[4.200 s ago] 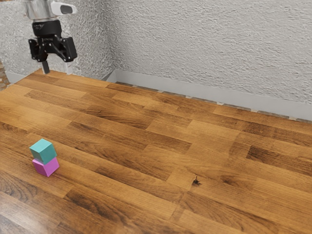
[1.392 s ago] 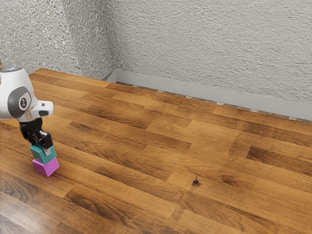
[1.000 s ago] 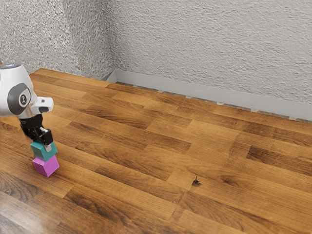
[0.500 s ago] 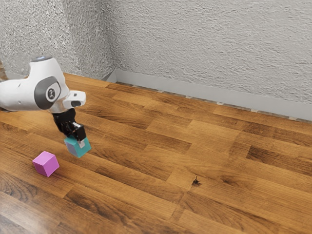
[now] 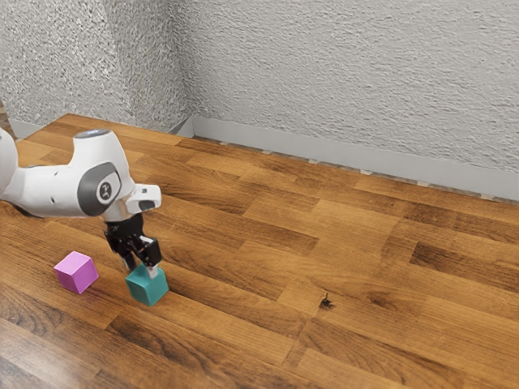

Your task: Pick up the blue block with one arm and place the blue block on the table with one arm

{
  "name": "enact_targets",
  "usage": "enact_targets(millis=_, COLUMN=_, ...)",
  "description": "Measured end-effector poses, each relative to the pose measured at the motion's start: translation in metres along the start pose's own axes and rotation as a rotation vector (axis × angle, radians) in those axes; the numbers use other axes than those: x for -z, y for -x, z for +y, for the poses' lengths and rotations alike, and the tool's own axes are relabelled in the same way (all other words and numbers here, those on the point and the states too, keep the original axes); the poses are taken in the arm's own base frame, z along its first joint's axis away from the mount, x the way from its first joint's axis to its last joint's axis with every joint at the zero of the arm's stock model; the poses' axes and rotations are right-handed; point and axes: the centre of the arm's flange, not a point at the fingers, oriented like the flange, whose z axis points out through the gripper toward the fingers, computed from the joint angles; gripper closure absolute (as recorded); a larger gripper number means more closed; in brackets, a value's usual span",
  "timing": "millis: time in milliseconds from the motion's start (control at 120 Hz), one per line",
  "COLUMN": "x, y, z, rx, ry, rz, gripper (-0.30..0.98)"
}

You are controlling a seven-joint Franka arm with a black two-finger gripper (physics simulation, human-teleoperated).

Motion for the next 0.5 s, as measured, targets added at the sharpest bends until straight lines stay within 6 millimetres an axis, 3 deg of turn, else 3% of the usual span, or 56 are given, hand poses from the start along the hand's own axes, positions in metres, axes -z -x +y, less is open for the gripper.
enact_targets(millis=133, x=0.001, y=-0.002, z=0.003, rx=0.007, ry=-0.002, rz=0.012, gripper=0.13)
enact_targets(millis=192, x=0.022, y=-0.011, z=0.001, rx=0.009, ry=-0.009, rz=0.051, gripper=0.10)
enact_targets(millis=217, x=0.039, y=-0.020, z=0.000, rx=0.010, ry=-0.013, rz=0.077, gripper=0.09)
enact_targets(millis=300, x=0.128, y=-0.049, z=-0.001, rx=0.005, ry=-0.024, rz=0.182, gripper=0.07)
enact_targets(millis=442, x=0.241, y=-0.049, z=-0.012, rx=0.031, ry=-0.013, rz=0.254, gripper=0.05)
enact_targets(millis=500, x=0.272, y=-0.044, z=-0.017, rx=0.043, ry=-0.004, rz=0.252, gripper=0.04)
